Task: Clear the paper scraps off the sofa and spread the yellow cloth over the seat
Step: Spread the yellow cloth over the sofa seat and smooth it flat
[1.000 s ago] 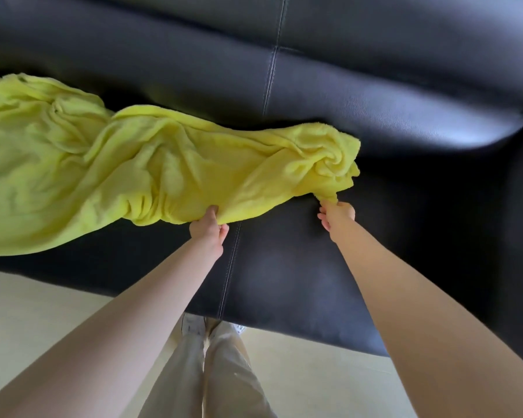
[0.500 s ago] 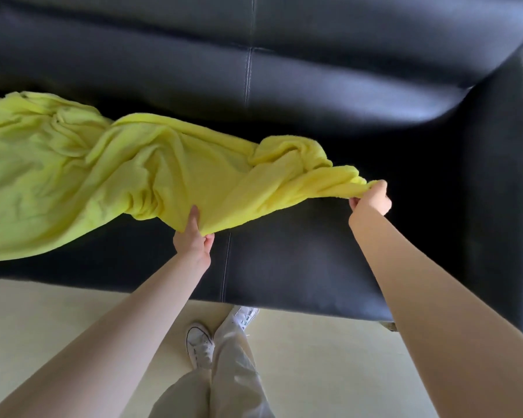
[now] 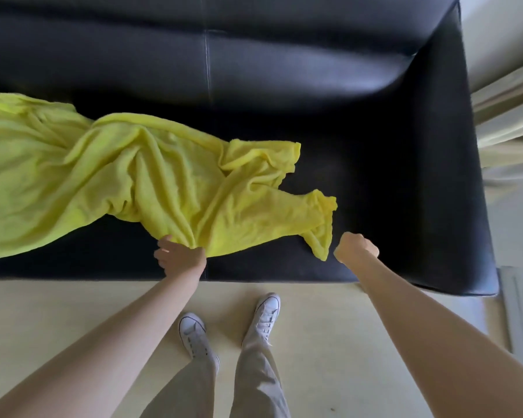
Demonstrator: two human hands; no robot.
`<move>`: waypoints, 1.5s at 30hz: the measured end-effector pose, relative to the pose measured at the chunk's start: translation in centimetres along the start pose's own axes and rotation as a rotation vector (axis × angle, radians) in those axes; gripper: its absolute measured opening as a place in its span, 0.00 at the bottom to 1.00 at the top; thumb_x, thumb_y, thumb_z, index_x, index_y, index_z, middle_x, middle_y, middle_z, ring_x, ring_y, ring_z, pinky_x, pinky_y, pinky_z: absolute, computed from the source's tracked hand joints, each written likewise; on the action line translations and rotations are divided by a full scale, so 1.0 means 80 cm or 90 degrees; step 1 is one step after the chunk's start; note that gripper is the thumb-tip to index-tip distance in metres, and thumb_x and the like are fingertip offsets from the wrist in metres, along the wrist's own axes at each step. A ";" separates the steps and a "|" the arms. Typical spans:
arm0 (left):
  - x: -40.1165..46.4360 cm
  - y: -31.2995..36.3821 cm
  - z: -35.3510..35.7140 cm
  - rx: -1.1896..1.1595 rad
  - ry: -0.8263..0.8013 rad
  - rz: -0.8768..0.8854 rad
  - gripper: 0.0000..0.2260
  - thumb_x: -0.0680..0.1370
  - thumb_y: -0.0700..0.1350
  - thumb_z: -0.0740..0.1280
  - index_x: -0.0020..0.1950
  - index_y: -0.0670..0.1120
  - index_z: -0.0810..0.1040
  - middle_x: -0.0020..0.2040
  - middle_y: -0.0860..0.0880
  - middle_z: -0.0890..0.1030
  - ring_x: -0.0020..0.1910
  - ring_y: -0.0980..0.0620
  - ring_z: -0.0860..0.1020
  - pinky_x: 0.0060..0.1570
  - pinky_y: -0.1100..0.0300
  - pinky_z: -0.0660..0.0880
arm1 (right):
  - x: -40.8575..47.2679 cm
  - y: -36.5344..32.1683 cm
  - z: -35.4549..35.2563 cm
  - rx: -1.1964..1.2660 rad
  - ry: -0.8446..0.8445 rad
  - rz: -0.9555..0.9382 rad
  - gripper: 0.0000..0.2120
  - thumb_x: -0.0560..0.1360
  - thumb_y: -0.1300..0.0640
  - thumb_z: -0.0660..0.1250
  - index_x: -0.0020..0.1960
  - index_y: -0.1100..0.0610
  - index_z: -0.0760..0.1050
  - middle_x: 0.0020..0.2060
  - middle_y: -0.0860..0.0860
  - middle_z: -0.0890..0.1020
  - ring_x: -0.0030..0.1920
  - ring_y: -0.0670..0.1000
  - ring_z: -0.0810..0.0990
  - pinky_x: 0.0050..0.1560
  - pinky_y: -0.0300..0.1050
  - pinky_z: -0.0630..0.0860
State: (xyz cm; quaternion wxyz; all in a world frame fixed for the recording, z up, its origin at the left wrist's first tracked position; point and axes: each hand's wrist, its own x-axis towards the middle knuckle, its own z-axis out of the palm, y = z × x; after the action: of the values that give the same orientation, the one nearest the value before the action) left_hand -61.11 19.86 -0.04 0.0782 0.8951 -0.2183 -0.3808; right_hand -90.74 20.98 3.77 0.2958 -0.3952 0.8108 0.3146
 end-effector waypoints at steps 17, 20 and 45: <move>-0.028 0.149 0.125 0.299 0.004 0.688 0.08 0.77 0.39 0.63 0.55 0.45 0.76 0.69 0.47 0.66 0.71 0.47 0.63 0.66 0.54 0.65 | 0.112 -0.052 -0.025 0.199 0.085 -0.216 0.22 0.74 0.63 0.60 0.67 0.58 0.64 0.60 0.56 0.70 0.61 0.57 0.70 0.55 0.52 0.74; -0.013 0.179 0.142 0.364 -0.001 0.786 0.08 0.78 0.38 0.62 0.55 0.45 0.77 0.75 0.46 0.62 0.75 0.46 0.59 0.69 0.52 0.66 | 0.126 -0.057 -0.021 0.226 0.057 -0.209 0.26 0.70 0.65 0.64 0.67 0.56 0.64 0.59 0.55 0.71 0.59 0.56 0.72 0.49 0.50 0.76; -0.081 0.404 -0.048 -0.353 -0.110 0.660 0.04 0.79 0.47 0.62 0.47 0.53 0.76 0.45 0.57 0.78 0.45 0.63 0.76 0.51 0.69 0.74 | 0.083 -0.052 -0.244 1.119 0.055 -0.121 0.06 0.78 0.58 0.61 0.52 0.52 0.75 0.47 0.54 0.79 0.47 0.55 0.78 0.50 0.50 0.77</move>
State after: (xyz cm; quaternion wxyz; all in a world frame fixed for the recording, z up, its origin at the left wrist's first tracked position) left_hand -73.03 -6.16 16.73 0.4669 0.5836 -0.5252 -0.4069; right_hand -95.17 1.43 10.04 0.4863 -0.1023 0.7337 -0.4633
